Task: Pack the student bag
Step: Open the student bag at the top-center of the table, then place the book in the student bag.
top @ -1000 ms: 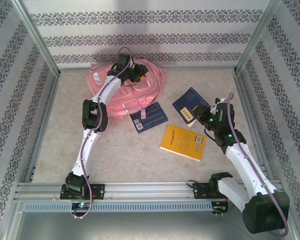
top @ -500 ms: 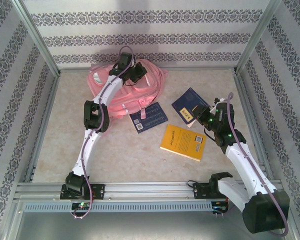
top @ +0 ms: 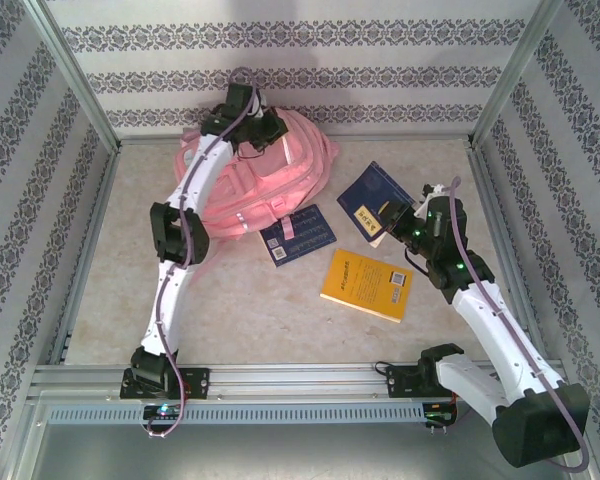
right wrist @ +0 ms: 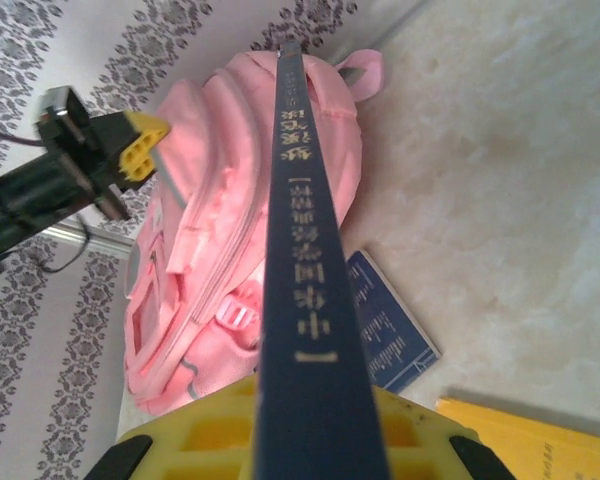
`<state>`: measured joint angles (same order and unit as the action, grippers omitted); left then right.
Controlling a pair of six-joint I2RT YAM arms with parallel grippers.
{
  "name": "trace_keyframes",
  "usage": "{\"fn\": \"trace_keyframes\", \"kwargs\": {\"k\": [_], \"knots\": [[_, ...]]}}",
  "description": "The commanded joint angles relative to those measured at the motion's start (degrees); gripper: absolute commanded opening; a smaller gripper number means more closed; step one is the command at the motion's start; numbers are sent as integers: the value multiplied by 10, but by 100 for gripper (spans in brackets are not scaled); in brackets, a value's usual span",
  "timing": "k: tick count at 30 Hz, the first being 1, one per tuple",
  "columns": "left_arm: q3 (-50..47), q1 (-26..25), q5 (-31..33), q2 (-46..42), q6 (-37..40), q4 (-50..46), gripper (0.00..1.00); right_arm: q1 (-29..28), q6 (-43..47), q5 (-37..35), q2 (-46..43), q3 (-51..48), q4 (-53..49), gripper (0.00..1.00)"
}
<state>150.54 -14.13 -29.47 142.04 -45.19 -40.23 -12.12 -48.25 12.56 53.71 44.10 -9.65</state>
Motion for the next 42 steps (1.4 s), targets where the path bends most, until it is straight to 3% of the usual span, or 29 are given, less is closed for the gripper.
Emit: {"fn": "trace_keyframes", "kwargs": {"k": [1,3,8,16,24,27,32,37,42], "knots": [[-2,5,-24,-121,68,-55,0,-14,35,-63,6,57,-38,0],[-40,5,-34,-159,83,-71,0,-17,36,-89,12,75,-63,0],[-68,5,-79,-217,116,-99,0,-22,42,-71,26,92,-53,0],[-155,5,-168,-295,149,-94,0,-47,54,55,71,115,1,0],[-237,5,-246,-338,177,-90,0,-131,65,157,116,141,27,0],[-264,6,-229,-358,184,-100,0,-162,48,185,123,130,62,0],[-314,5,-247,-396,173,-78,0,-254,72,122,148,172,14,0],[-347,9,-280,-430,198,-66,0,-228,38,93,150,159,25,0],[-361,17,-328,-432,185,-32,0,-162,-39,171,175,124,107,0]]}}
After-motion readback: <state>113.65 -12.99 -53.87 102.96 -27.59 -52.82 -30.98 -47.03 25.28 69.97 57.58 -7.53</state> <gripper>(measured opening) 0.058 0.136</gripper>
